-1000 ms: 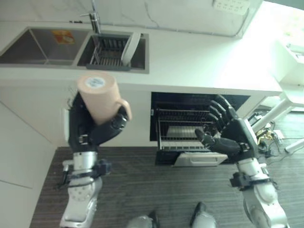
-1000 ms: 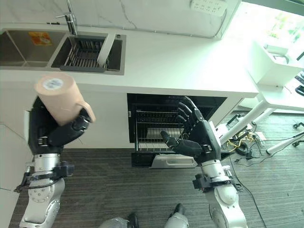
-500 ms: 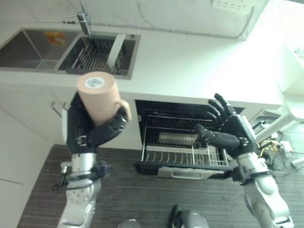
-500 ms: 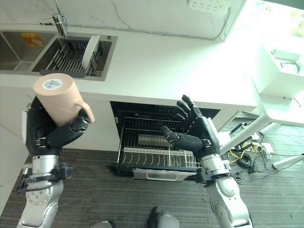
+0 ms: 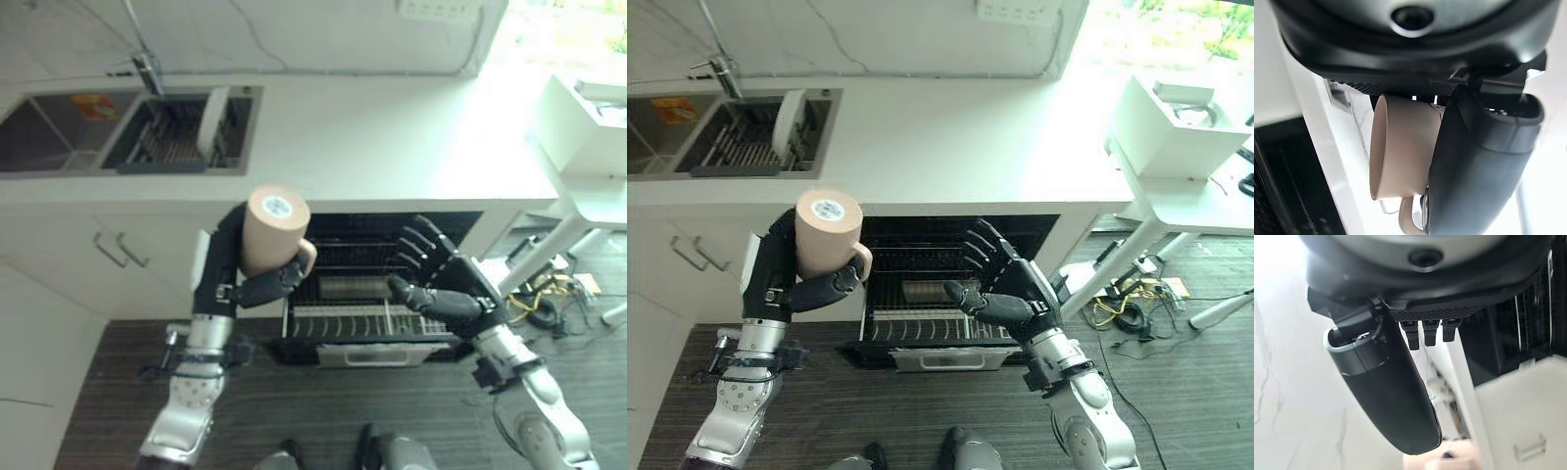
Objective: Place the dishes in the dishwasher.
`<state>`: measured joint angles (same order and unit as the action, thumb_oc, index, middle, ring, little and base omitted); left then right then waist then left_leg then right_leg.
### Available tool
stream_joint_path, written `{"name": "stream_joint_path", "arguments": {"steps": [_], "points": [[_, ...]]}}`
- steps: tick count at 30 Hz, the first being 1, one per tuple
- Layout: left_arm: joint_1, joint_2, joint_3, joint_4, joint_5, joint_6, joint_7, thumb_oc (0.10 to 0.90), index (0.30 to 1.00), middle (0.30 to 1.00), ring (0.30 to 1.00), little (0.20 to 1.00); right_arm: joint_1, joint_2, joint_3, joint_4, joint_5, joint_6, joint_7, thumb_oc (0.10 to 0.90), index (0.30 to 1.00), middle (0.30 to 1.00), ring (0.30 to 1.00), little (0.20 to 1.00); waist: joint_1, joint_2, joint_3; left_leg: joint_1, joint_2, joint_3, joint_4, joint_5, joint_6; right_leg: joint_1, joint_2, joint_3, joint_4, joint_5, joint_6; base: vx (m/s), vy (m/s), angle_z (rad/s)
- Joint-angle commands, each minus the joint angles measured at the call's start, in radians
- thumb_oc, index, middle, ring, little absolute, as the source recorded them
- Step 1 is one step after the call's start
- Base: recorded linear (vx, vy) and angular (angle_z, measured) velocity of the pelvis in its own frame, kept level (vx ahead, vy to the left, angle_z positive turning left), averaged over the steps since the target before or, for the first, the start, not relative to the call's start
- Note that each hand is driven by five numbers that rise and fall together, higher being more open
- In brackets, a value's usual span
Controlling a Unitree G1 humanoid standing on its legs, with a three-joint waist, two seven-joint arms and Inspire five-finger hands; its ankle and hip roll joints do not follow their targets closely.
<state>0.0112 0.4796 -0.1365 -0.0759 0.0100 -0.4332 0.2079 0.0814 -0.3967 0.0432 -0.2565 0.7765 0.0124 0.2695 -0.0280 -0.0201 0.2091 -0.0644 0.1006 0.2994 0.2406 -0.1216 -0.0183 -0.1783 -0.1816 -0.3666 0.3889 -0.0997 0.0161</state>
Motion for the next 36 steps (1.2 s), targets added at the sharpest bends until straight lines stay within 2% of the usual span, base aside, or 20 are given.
{"name": "stream_joint_path", "arguments": {"steps": [1,10,13,22,27,36], "points": [[-0.11,0.035,-0.03,-0.065,0.088,-0.096,0.039,0.4,0.3,0.3,0.3,0.3,-0.101,0.012,-0.015,-0.035,0.107,-0.07,0.048,0.8,0.9,0.9,0.9,0.9,0.008,-0.006,-0.087,0.046,0.047,-0.007,0.059,-0.143,-0.034,0.068,-0.069,-0.021,-0.089,-0.007,0.145,0.05,0.044,0.04],[-0.162,0.056,-0.102,0.033,0.228,-0.103,0.103,0.4,0.3,0.3,0.3,0.3,-0.143,0.021,0.022,-0.03,0.143,-0.053,0.079,0.8,0.9,0.9,0.9,0.9,0.01,-0.003,-0.095,0.07,0.032,-0.013,0.059,-0.157,-0.021,0.089,-0.063,-0.011,-0.089,-0.01,0.148,0.05,0.012,-0.02],[-0.18,0.06,-0.133,0.054,0.281,-0.102,0.142,0.4,0.3,0.3,0.3,0.3,-0.161,0.027,0.047,-0.022,0.127,-0.032,0.055,0.8,0.9,0.9,0.9,0.9,0.011,-0.001,-0.1,0.077,0.027,-0.014,0.059,-0.159,-0.019,0.098,-0.055,-0.001,-0.089,-0.017,0.146,0.04,0.012,-0.12],[-0.204,0.043,-0.17,0.076,0.297,-0.097,0.179,0.4,0.3,0.3,0.3,0.3,-0.172,0.041,0.098,0.009,0.104,0.031,0.047,0.8,0.9,0.9,0.9,0.9,0.011,-0.001,-0.106,0.088,0.024,-0.015,0.059,-0.16,-0.017,0.115,-0.048,0.007,-0.089,-0.026,0.14,0.02,0.004,-0.04],[-0.207,0.037,-0.17,0.077,0.294,-0.1,0.196,0.4,0.3,0.3,0.3,0.3,-0.164,0.066,0.111,0.017,0.146,0.061,0.039,0.8,0.9,0.9,0.9,0.9,0.008,-0.001,-0.109,0.086,0.021,-0.019,0.059,-0.154,-0.017,0.115,-0.046,0.01,-0.089,-0.024,0.137,0.0,0.0,0.0],[-0.204,0.028,-0.185,0.079,0.287,-0.094,0.188,0.4,0.3,0.3,0.3,0.3,-0.16,0.091,0.132,0.019,0.152,0.072,0.034,0.8,0.9,0.9,0.9,0.9,0.007,0.0,-0.114,0.082,0.022,-0.017,0.059,-0.15,-0.017,0.119,-0.039,0.021,-0.089,-0.034,0.131,0.0,0.0,0.0]]}}
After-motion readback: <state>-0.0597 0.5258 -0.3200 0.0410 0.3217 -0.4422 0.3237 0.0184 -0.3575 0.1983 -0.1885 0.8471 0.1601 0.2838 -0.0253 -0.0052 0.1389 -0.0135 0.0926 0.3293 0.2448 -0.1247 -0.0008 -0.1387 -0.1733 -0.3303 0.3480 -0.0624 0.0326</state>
